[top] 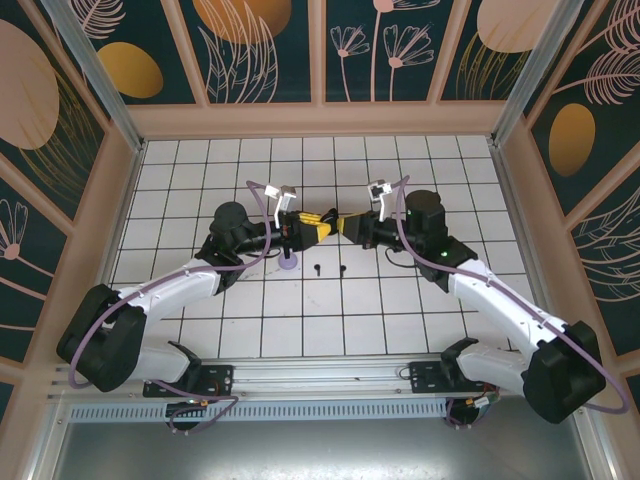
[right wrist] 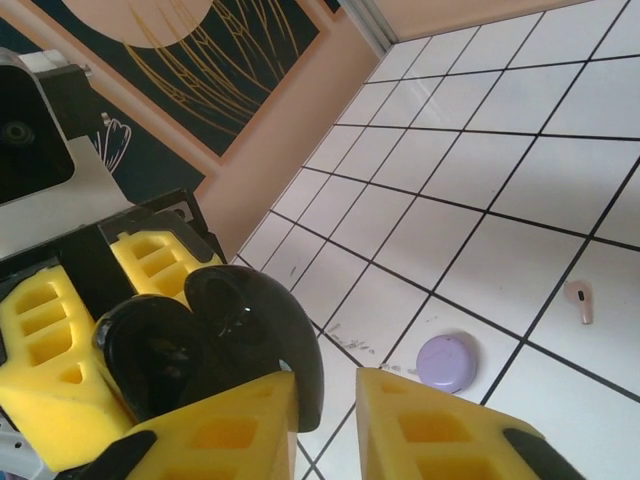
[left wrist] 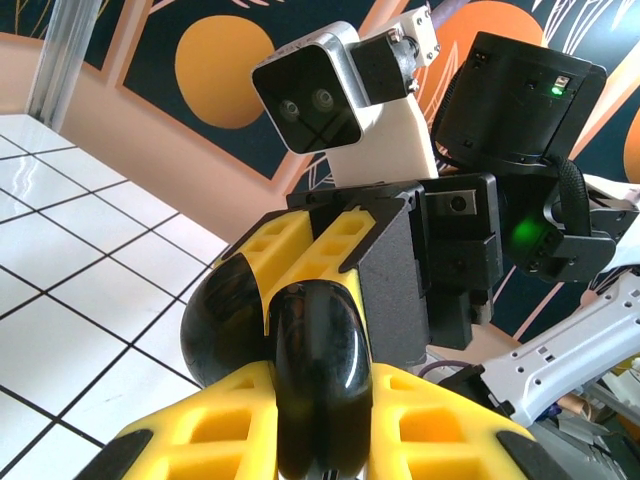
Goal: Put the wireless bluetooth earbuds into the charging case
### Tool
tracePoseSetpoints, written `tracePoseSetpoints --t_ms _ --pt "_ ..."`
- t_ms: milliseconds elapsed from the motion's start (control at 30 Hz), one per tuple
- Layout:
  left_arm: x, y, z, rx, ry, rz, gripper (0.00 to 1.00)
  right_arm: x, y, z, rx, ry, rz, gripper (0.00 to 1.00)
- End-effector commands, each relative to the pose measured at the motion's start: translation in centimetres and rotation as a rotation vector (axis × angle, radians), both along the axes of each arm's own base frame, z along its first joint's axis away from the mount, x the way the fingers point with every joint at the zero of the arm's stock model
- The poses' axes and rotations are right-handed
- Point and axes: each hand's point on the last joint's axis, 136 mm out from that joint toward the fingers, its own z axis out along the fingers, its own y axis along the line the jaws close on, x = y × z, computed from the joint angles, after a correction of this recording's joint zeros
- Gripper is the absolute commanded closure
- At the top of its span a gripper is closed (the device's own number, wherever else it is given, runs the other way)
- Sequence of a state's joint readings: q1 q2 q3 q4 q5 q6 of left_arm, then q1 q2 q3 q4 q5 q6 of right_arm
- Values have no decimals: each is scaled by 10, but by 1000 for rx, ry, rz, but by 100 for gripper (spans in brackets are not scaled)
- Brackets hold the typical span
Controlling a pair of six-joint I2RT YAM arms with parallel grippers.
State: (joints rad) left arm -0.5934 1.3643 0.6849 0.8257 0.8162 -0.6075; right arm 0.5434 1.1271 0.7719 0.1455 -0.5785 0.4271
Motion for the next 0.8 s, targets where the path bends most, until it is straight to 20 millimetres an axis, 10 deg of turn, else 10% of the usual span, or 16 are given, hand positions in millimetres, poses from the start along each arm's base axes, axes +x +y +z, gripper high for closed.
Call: tracePoseSetpoints --t_ms 0,433,600,767 --pt "-9 -2 19 -43 -58 -49 100 9 4 19 27 -47 -7 82" --pt "-3 -3 15 -38 -47 -31 100 4 10 21 15 -58 22 100" --pt "14 0 5 13 -37 77 52 14 2 13 -41 -48 -53 100" --pt "31 18 4 94 -82 177 28 31 -18 -3 -193 -40 -163 100"
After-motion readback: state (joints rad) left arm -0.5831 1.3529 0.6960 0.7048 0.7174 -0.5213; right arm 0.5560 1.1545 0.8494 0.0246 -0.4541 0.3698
